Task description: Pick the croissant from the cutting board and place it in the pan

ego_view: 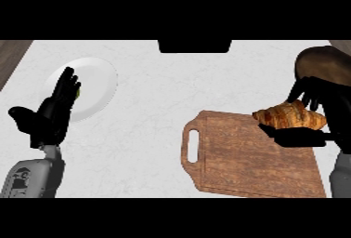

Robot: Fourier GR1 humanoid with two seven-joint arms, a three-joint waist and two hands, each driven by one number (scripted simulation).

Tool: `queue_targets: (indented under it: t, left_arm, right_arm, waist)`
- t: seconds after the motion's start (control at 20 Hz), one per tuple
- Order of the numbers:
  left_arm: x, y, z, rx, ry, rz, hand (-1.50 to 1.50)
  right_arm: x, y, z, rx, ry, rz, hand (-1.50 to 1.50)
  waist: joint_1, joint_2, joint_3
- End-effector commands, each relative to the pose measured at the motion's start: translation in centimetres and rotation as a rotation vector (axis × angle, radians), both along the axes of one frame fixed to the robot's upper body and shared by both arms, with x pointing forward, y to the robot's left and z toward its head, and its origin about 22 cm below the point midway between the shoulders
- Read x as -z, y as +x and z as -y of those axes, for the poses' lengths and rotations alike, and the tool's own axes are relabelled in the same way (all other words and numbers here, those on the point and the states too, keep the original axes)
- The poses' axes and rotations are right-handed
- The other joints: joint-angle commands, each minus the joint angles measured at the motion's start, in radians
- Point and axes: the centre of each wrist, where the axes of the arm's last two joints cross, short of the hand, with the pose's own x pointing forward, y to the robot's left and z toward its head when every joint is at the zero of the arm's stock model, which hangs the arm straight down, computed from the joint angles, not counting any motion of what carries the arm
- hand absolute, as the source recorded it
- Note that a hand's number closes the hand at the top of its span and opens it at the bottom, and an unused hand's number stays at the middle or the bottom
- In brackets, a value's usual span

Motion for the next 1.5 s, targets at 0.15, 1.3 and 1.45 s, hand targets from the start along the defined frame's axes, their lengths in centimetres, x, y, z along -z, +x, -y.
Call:
queue_targets:
  t: [0.15, 1.3, 1.45]
  left_arm:
    - [-0.6, 0.4, 1.3, 0.017, 0.003, 0.003, 0.00]
    - [-1.1, 1.7, 2.3, 0.098, 0.000, 0.045, 0.00]
    - [-0.7, 1.5, 2.8, 0.094, -0.019, 0.040, 0.00]
  right_arm:
    - [-2.5, 4.4, 7.3, 0.103, 0.281, 0.076, 1.50]
    - [4.3, 8.3, 23.5, 0.407, 0.042, 0.132, 1.50]
    - [5.1, 8.4, 23.5, 0.373, 0.198, 0.111, 1.50]
  waist:
    - [0.015, 0.006, 0.001]
    - [0.098, 0.044, 0.009]
    - [0.102, 0.046, 0.012]
